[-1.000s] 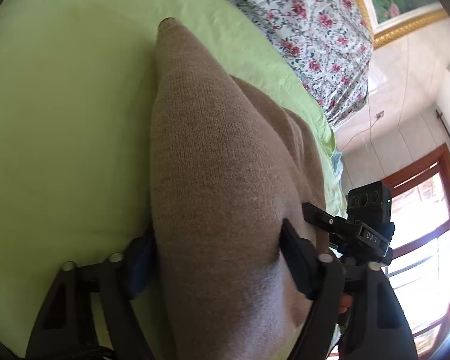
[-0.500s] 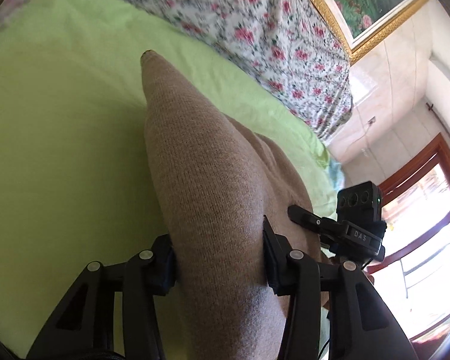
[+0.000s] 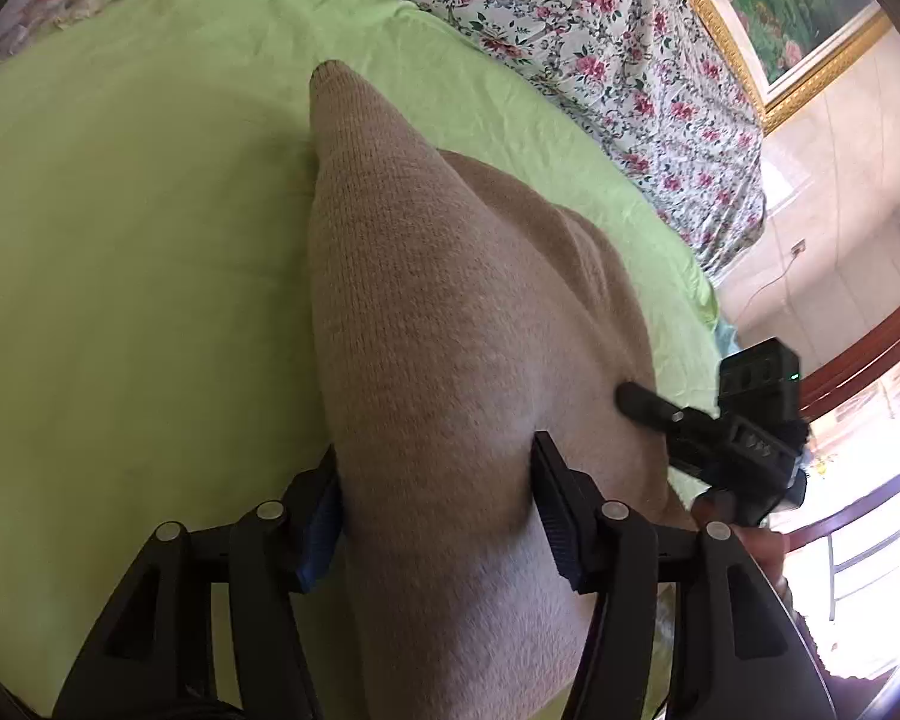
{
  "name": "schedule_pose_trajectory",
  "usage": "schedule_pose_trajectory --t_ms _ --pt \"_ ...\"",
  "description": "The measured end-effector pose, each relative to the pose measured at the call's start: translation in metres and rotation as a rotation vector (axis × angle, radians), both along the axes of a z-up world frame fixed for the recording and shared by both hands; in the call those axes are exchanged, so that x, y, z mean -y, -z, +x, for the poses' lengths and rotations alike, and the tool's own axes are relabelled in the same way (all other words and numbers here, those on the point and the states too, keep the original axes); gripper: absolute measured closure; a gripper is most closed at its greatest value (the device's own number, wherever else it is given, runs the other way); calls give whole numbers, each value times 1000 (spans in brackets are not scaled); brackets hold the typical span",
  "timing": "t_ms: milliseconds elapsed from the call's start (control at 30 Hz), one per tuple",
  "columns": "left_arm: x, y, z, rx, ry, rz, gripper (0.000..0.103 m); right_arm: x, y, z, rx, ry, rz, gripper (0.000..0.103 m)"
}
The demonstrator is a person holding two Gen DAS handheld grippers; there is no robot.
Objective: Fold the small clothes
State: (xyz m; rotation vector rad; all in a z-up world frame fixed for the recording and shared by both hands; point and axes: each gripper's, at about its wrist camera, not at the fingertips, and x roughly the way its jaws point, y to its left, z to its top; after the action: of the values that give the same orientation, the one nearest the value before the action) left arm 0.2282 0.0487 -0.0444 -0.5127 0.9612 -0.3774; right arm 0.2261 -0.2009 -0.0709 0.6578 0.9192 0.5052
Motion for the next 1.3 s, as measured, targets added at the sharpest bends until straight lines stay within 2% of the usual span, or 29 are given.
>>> schedule_pose_trajectory --t_ms 200,333,467,633,767,833,933,1100,1167,1200,1233,1267,1300 --pt "-6 -12 -38 36 -24 95 43 12 -25 -23 35 80 -69 54" --pt "-8 -14 -72 42 -26 144 43 23 -34 -45 66 142 -62 54" --pt "-7 -16 -106 66 -25 187 43 16 -43 -64 108 148 -101 54" --pt "0 -9 -138 83 7 213 43 -1 -46 -76 135 96 -131 55" --pt "7 -3 -146 89 22 258 43 -9 -41 -82 130 68 -153 55" --pt "8 -2 -149 122 14 253 43 -11 -36 -84 116 58 -159 55" --pt "13 2 -143 129 18 265 43 -13 -30 -86 97 43 -161 55" --pt "28 16 -137 113 45 352 45 -21 -25 -87 87 11 -181 55" --pt "32 19 -137 119 48 405 46 -23 -23 -86 81 -1 -201 61" --pt "34 20 -136 125 50 427 55 -24 -22 -86 75 -4 -205 71" --pt "35 20 -135 131 54 437 74 -24 -19 -84 60 -5 -211 84" --pt "36 20 -133 131 59 441 82 -24 -18 -83 50 -7 -214 88" --pt "34 19 -131 123 46 439 85 -24 -17 -82 48 -8 -215 91"
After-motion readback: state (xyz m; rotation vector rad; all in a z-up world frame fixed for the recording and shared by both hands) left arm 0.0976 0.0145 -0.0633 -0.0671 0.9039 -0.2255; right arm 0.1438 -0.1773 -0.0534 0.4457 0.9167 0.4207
